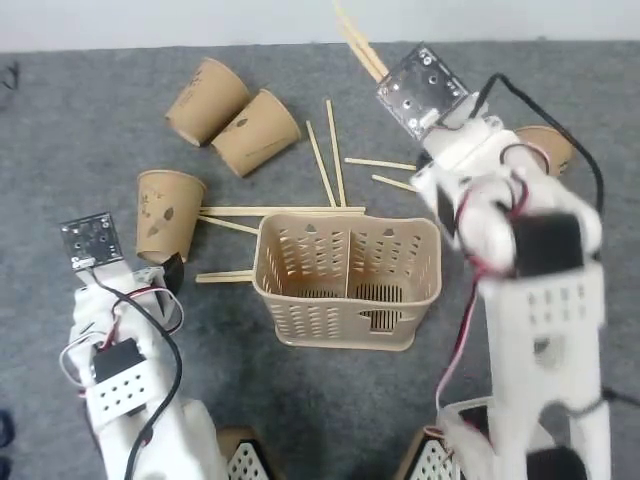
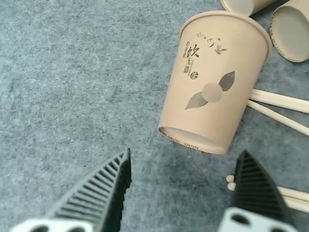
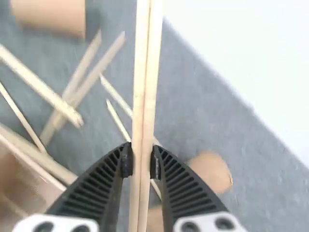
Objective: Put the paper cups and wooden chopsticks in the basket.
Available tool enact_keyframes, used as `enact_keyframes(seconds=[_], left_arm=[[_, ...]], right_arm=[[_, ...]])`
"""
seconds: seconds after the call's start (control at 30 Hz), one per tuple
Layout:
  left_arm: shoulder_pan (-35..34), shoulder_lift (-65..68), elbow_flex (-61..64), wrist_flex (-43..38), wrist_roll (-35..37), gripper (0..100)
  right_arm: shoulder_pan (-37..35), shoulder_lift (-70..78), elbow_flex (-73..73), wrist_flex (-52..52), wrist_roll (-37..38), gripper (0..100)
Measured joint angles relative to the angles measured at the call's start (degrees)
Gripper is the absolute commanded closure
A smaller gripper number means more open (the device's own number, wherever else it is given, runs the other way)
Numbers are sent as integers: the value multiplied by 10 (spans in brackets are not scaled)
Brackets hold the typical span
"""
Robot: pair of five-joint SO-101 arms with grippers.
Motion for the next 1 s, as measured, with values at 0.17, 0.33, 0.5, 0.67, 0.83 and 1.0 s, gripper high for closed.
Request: enact_keyframes(seconds=[0.17, 0.33, 0.5, 0.67, 0.83, 1.0], left_arm=[[0, 0, 0, 0, 0, 668], [0, 0, 0, 0, 0, 668], [-1, 0, 0, 0, 0, 668], [0, 0, 0, 0, 0, 668], [-1, 0, 0, 0, 0, 668], [0, 0, 0, 0, 0, 668]], right_arm=[[-72, -83, -3, -20, -122, 991], [-150, -117, 6, -72, -247, 991], [-221, -118, 91, -168, -278, 991], [-260, -117, 219, -249, -277, 991], [-282, -145, 326, -319, -277, 991], [-302, -187, 380, -345, -273, 990]])
